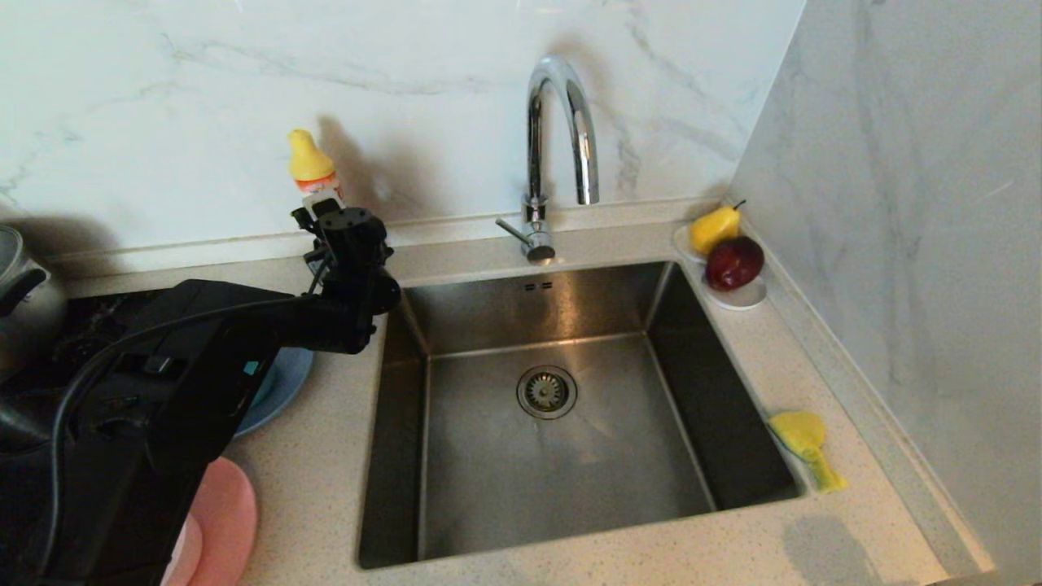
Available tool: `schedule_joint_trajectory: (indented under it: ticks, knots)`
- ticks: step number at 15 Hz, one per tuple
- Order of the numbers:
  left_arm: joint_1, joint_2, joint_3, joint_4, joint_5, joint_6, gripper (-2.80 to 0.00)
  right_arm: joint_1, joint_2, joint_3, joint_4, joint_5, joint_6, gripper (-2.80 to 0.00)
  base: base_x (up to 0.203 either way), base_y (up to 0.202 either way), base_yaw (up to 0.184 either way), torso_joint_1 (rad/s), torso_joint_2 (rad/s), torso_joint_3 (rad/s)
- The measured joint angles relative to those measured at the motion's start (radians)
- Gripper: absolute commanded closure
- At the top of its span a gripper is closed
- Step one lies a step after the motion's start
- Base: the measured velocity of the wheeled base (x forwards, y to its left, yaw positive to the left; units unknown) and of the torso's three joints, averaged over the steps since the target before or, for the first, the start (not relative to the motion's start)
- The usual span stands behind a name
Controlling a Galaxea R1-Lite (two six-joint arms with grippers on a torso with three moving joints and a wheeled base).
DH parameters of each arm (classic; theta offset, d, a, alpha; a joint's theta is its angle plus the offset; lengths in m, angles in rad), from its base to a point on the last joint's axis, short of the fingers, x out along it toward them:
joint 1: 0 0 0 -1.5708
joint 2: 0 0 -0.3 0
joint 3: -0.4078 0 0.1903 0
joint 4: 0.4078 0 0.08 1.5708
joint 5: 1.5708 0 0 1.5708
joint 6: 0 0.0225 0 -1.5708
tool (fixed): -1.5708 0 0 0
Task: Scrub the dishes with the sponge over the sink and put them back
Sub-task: Place the dish soap on the table
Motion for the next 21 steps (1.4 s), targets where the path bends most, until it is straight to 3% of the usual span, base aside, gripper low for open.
schedule_joint_trajectory:
  ticks: [9, 10, 21]
  knots:
    - [0.0, -0.006, 0.002, 0.004, 0.0, 0.0, 0.0, 0.0, 0.0, 0.0, 0.0, 0.0, 0.0, 0.0, 0.0, 0.0, 0.0, 0.0, 0.0, 0.0]
    - [0.0, -0.005, 0.002, 0.004, 0.0, 0.001, -2.8, 0.0, 0.0, 0.0, 0.0, 0.0, 0.0, 0.0, 0.0, 0.0, 0.0, 0.0, 0.0, 0.0]
    - [-0.002, -0.027, 0.007, 0.0, 0.01, 0.002, -2.8, 0.0, 0.0, 0.0, 0.0, 0.0, 0.0, 0.0, 0.0, 0.0, 0.0, 0.0, 0.0, 0.0]
